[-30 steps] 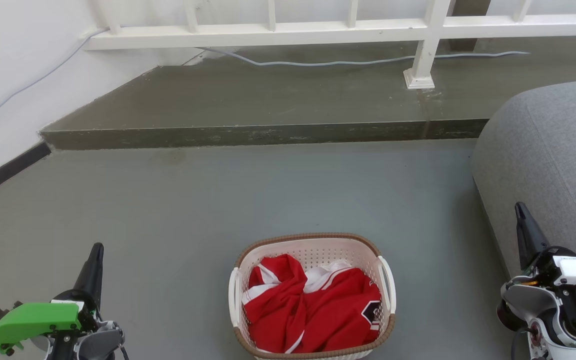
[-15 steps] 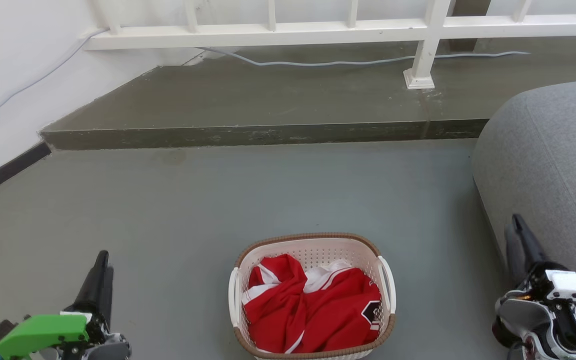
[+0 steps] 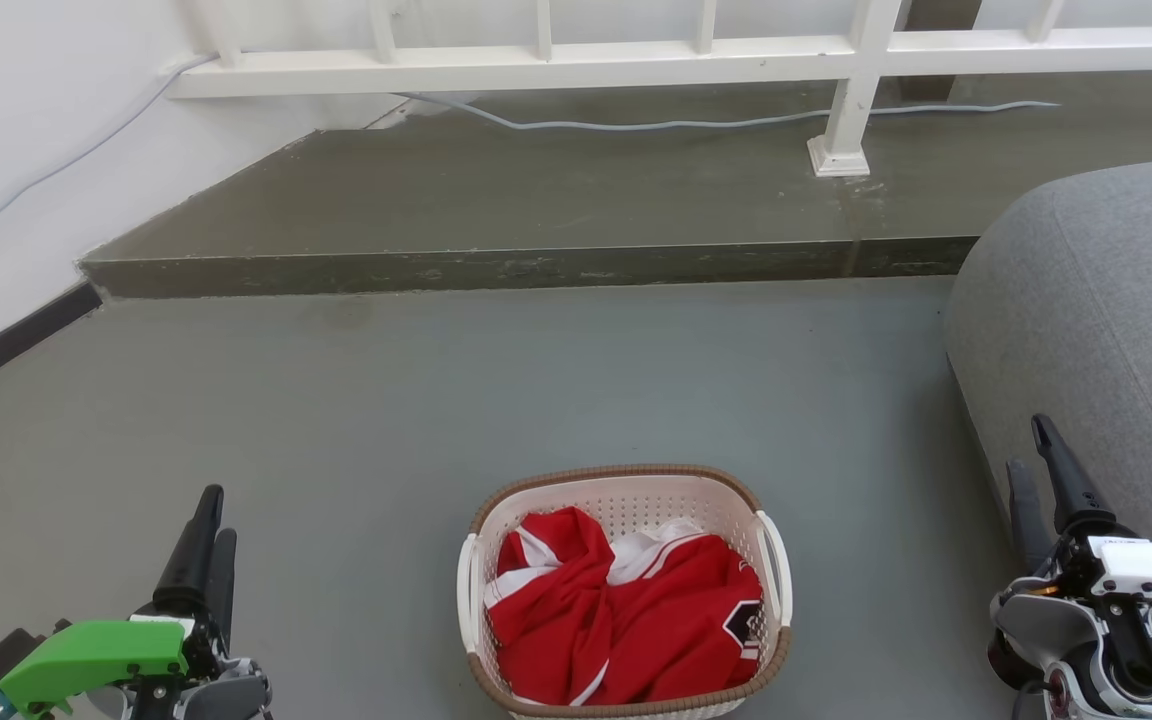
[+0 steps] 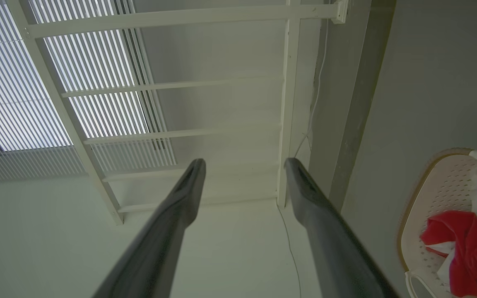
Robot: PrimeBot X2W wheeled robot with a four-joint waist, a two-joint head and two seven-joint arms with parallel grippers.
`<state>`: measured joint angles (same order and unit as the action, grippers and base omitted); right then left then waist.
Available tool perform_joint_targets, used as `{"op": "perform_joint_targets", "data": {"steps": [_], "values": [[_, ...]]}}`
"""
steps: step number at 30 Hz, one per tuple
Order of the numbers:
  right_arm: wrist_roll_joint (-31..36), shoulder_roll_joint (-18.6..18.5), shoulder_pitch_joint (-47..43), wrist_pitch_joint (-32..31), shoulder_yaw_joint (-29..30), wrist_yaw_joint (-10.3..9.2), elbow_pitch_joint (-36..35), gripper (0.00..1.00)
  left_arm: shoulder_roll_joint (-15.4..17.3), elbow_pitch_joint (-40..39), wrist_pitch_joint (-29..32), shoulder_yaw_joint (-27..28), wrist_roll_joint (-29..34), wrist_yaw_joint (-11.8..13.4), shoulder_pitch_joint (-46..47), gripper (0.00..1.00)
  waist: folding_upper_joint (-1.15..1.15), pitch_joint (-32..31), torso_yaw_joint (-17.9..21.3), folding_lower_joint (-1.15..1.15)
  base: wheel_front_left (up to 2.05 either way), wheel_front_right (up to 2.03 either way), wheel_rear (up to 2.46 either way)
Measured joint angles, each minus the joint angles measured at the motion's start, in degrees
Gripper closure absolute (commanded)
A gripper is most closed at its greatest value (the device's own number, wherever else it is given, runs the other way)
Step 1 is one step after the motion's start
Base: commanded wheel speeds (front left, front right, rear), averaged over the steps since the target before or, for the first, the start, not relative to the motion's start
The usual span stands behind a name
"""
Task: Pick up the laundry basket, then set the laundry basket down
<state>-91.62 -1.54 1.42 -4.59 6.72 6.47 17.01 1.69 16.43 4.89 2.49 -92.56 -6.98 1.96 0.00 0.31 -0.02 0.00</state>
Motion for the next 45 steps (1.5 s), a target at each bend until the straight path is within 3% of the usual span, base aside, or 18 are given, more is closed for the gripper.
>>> {"op": "perform_joint_targets", "data": {"steps": [15, 32, 45], "values": [[5.0, -1.2, 0.6, 3.2, -1.5, 0.01, -0.9, 0.00, 0.4, -1.0, -3.0, -2.5, 3.8, 0.0, 1.3, 0.00, 0.00, 0.2, -0.2, 0.00, 0.00, 0.00, 0.00], [21.7, -5.5, 2.8, 7.7, -5.9, -0.07, -1.4, 0.00, 5.3, -3.4, -8.1, -9.3, 22.9, 0.0, 4.0, 0.00, 0.00, 0.4, -0.4, 0.00, 0.00, 0.00, 0.00], [36.7, -7.9, 4.3, 10.2, -10.4, -2.63, -2.5, 0.00, 7.7, -5.0, -10.6, -14.3, 39.1, 2.6, 6.4, 0.00, 0.00, 0.6, -0.4, 0.00, 0.00, 0.00, 0.00]]}}
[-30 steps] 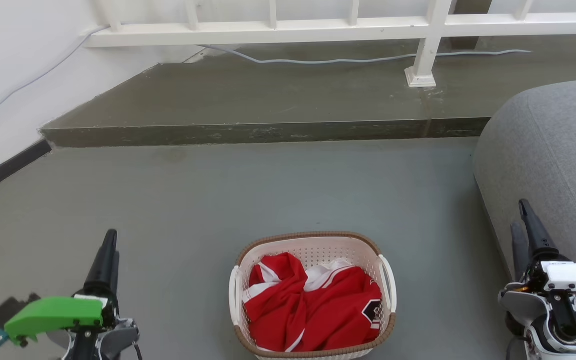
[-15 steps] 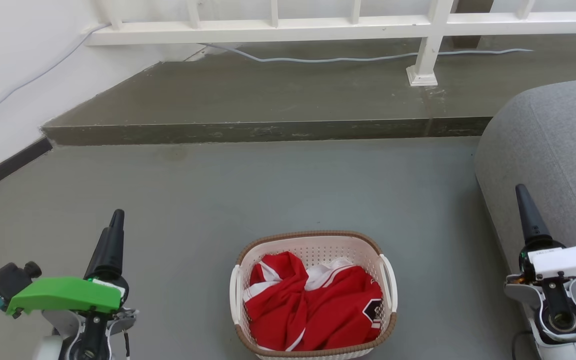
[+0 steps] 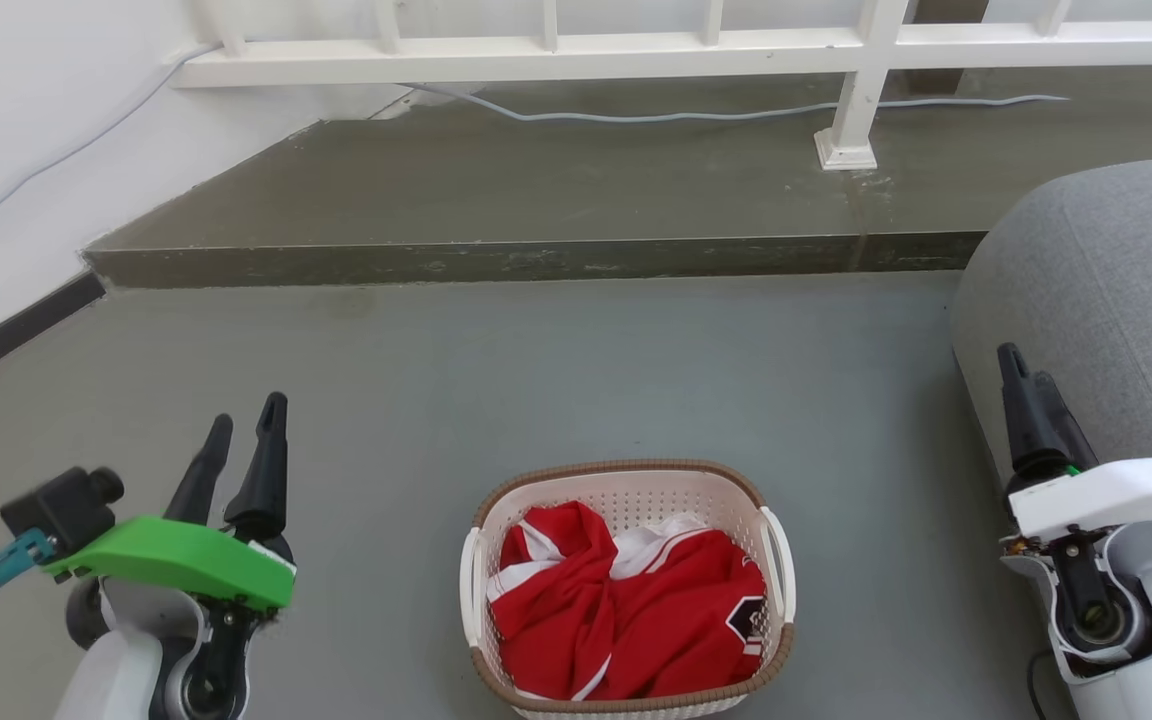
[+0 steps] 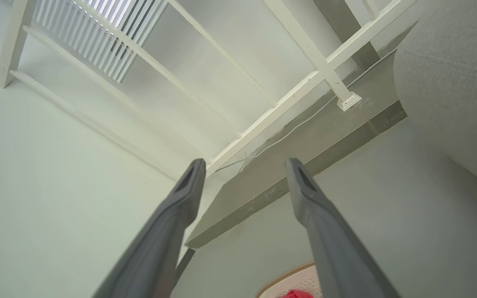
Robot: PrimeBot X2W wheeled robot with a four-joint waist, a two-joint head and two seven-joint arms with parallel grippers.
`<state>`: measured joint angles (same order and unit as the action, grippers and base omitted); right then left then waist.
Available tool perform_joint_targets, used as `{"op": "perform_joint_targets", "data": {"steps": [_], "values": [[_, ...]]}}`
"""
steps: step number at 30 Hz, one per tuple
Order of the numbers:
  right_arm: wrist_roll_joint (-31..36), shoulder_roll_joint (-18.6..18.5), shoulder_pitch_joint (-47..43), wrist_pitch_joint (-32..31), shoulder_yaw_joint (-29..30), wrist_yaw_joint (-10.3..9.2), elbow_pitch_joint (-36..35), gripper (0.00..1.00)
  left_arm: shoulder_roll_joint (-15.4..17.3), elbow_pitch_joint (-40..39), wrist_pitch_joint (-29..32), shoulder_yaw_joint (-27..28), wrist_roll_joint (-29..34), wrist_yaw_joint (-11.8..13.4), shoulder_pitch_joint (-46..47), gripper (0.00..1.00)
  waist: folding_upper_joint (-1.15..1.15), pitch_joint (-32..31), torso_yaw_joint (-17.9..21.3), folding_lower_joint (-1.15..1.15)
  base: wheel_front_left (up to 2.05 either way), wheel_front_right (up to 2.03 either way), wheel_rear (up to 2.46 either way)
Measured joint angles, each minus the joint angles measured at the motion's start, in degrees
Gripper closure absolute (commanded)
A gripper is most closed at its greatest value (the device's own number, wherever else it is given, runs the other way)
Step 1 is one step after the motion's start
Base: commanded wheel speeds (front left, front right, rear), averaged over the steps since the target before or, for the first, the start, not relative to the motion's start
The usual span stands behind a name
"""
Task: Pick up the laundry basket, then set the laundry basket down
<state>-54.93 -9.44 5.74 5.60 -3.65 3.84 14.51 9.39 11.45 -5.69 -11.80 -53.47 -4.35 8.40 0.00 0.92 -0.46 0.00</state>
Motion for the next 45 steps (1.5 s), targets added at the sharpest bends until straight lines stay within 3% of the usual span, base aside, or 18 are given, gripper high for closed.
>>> {"op": "perform_joint_targets", "data": {"steps": [19, 45], "values": [[21.8, -2.9, 1.1, 3.7, -6.8, -4.07, -0.9, 0.00, 0.9, -2.7, -3.5, -6.9, 19.2, 4.3, 2.0, 0.00, 0.00, 0.1, -0.2, 0.00, 0.00, 0.00, 0.00], [39.4, -3.1, 1.1, 8.7, -11.4, -7.50, 3.6, 0.00, 0.3, 1.8, -8.1, -11.0, 31.6, 8.5, 2.0, 0.00, 0.00, -0.1, -0.4, 0.00, 0.00, 0.00, 0.00]]}}
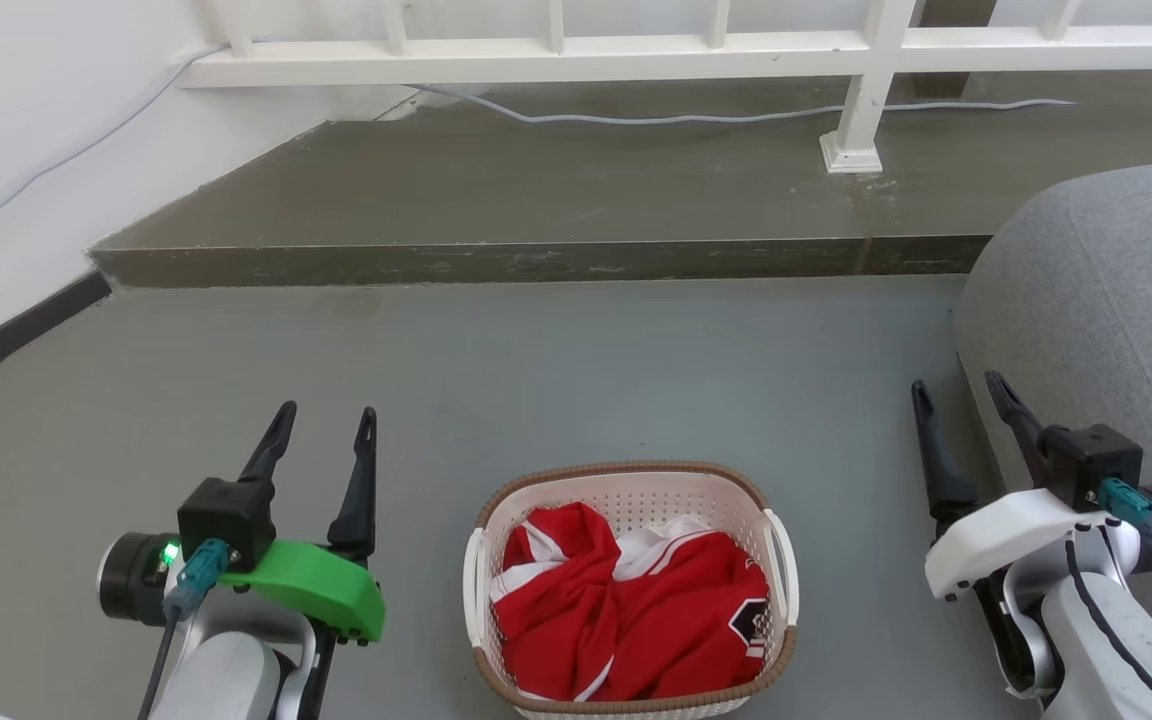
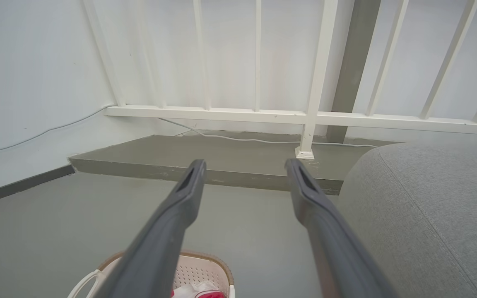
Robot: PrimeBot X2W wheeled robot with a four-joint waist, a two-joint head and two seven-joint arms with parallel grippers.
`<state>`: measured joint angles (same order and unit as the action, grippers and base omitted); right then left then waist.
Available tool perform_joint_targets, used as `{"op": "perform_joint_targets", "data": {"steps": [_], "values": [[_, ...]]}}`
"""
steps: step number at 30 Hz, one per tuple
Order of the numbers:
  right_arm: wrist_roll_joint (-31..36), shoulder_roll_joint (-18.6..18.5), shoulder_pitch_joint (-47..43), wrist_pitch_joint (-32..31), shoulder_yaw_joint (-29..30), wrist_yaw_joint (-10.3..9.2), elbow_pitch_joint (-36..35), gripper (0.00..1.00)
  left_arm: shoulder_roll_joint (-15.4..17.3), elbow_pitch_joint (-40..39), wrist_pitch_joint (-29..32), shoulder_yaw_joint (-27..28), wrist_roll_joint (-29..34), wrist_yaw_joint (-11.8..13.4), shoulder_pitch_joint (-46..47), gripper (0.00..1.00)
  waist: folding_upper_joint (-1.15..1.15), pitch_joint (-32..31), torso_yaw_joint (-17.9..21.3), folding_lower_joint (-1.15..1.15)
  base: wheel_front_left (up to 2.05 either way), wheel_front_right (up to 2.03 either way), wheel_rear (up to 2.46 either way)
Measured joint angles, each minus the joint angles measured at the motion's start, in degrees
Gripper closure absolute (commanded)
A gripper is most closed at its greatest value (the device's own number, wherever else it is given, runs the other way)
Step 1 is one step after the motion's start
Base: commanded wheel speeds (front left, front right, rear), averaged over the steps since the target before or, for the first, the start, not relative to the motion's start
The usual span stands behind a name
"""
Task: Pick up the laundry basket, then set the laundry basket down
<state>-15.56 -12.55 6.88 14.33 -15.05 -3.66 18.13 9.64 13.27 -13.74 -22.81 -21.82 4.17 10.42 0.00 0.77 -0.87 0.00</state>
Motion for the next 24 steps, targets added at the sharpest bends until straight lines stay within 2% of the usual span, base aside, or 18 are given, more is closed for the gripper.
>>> {"op": "perform_joint_targets", "data": {"steps": [24], "values": [[0.0, 0.8, 0.1, 0.0, 1.2, 0.11, 1.5, 0.00, -0.9, 2.6, 0.1, 0.5, 0.0, 0.5, 0.2, 0.00, 0.00, 0.3, 0.0, 0.00, 0.00, 0.00, 0.00]]}}
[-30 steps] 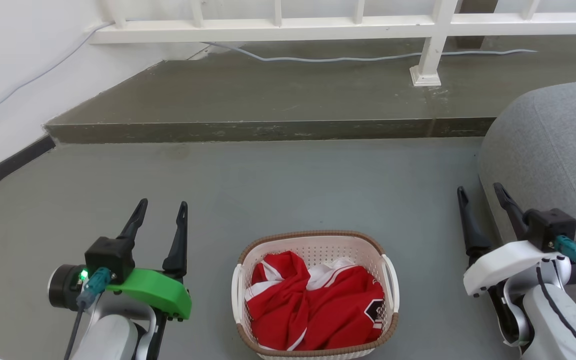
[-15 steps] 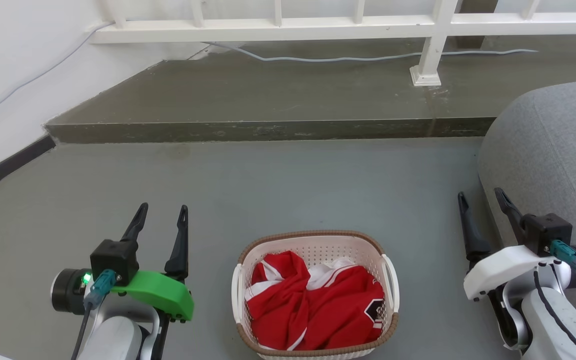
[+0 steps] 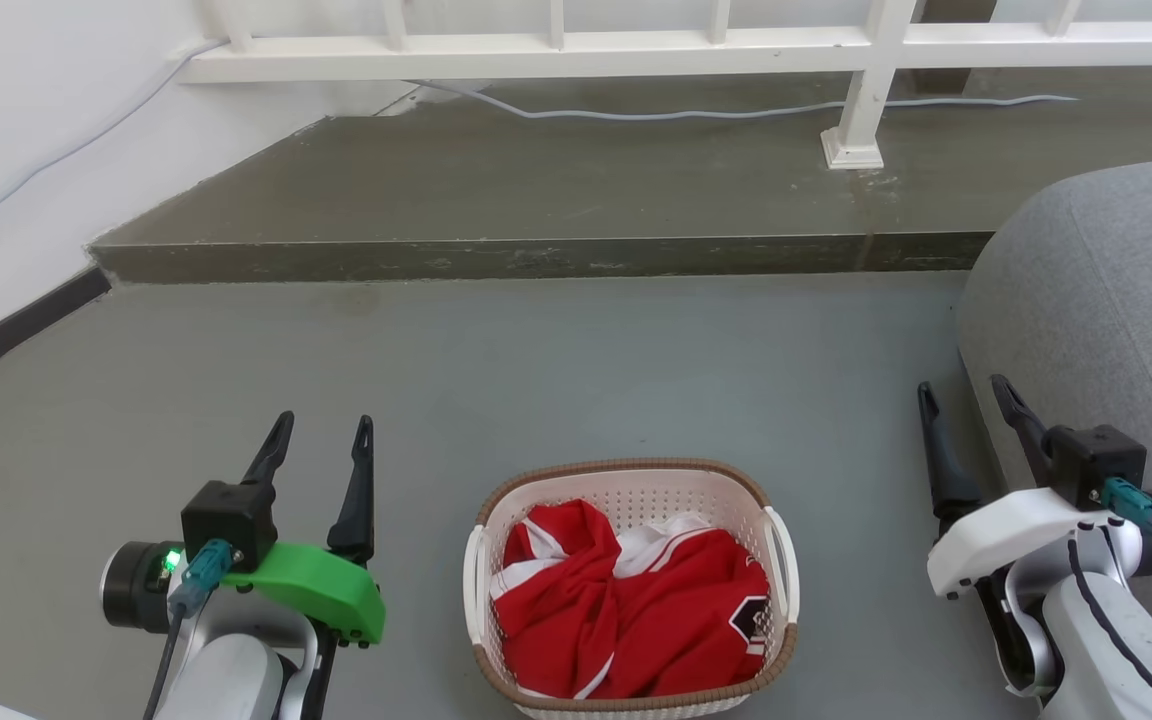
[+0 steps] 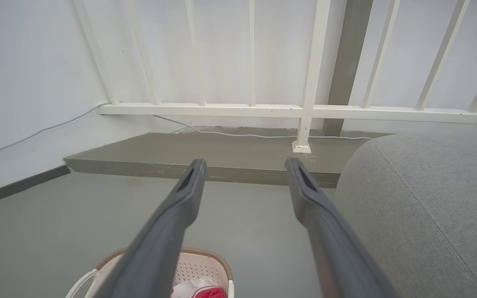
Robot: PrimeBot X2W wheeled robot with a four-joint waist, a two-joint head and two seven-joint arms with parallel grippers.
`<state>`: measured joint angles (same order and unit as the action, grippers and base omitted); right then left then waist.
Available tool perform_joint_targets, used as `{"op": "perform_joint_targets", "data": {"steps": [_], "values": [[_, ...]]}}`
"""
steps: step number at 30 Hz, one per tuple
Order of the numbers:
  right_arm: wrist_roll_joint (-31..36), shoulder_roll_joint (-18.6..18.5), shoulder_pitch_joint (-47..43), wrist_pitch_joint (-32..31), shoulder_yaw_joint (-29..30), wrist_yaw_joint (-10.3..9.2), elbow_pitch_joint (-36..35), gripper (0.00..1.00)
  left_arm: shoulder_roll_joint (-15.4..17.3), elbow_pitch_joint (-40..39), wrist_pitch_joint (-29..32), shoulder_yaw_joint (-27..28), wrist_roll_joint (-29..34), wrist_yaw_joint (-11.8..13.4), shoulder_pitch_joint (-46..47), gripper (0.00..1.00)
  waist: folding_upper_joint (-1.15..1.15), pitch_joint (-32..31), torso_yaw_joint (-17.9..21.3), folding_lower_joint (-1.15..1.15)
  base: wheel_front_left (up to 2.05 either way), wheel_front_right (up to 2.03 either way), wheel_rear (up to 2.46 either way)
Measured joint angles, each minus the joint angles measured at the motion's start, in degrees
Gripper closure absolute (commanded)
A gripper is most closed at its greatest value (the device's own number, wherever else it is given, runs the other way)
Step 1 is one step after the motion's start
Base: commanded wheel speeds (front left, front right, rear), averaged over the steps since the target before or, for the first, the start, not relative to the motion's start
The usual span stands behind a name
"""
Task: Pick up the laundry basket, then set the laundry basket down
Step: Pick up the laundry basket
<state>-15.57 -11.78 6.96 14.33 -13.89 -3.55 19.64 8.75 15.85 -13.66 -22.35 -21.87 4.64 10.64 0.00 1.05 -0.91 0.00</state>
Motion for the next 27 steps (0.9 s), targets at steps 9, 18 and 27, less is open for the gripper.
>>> {"op": "perform_joint_targets", "data": {"steps": [9, 18, 27], "values": [[0.0, 0.1, 0.8, 0.0, 0.3, 0.09, 0.1, 0.00, -0.1, 0.1, 0.0, 0.0, 0.0, 0.0, 1.2, 0.00, 0.00, 0.8, -0.1, 0.00, 0.00, 0.00, 0.00], [0.0, 0.5, 1.5, 0.0, 0.6, 0.55, 0.1, 0.00, -0.4, -0.1, 0.1, 0.0, -0.2, 0.0, 1.6, 0.00, 0.00, 3.7, 0.0, 0.00, 0.00, 0.00, 0.00], [0.0, 0.5, 3.6, 0.0, 0.7, 1.03, 0.1, 0.00, -0.9, -1.3, 0.8, -0.3, -0.6, 0.0, 3.6, 0.00, 0.00, 8.9, 0.2, 0.00, 0.00, 0.00, 0.00]]}}
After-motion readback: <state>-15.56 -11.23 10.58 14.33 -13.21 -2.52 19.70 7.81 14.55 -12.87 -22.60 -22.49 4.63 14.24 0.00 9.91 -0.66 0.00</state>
